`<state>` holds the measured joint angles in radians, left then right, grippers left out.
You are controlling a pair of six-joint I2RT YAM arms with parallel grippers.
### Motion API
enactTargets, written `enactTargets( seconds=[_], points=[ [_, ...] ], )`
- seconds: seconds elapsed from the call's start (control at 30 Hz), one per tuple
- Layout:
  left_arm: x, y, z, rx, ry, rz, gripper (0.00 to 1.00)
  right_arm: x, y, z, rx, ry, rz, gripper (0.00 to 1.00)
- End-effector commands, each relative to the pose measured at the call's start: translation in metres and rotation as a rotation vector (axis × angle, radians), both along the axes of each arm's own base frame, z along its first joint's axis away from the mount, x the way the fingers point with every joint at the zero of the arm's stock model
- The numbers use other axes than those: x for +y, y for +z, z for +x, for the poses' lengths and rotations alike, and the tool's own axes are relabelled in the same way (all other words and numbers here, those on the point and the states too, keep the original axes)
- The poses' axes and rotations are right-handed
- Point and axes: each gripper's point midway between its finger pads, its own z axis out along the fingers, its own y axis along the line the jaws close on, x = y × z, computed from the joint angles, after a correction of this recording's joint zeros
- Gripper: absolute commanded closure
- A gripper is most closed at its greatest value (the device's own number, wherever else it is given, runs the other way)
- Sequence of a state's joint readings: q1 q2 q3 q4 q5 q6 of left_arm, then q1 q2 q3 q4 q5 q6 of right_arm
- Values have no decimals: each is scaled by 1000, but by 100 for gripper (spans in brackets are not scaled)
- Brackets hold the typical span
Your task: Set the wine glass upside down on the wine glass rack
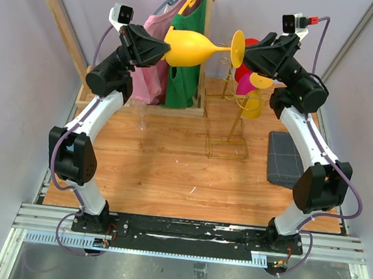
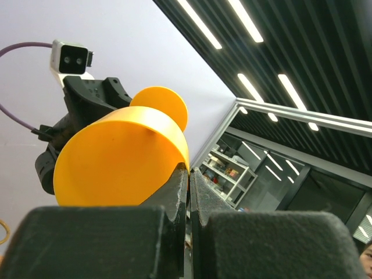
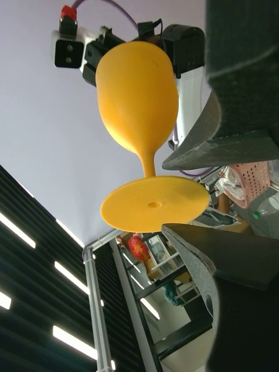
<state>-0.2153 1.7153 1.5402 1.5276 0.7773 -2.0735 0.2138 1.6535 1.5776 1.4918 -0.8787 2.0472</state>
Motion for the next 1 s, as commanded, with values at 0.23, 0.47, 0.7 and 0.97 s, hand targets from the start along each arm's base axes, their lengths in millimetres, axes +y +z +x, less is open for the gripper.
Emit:
enactTargets(
  seconds=[0.23,0.47,0.7,0.97],
  points=[
    [17,11,-53,-240,-33,-81,100,11,20,-38,-110,76,47,68],
    [17,11,-52,-236,-34,-84,100,11,18,-36,-101,73,50,98],
    [15,6,-52,-232,-33,-60,64,9,22,-38,-113,64,59,99],
    [17,-5,-50,-232,6,-12,51,-9,33,-36,-140,8,82,99]
  ],
)
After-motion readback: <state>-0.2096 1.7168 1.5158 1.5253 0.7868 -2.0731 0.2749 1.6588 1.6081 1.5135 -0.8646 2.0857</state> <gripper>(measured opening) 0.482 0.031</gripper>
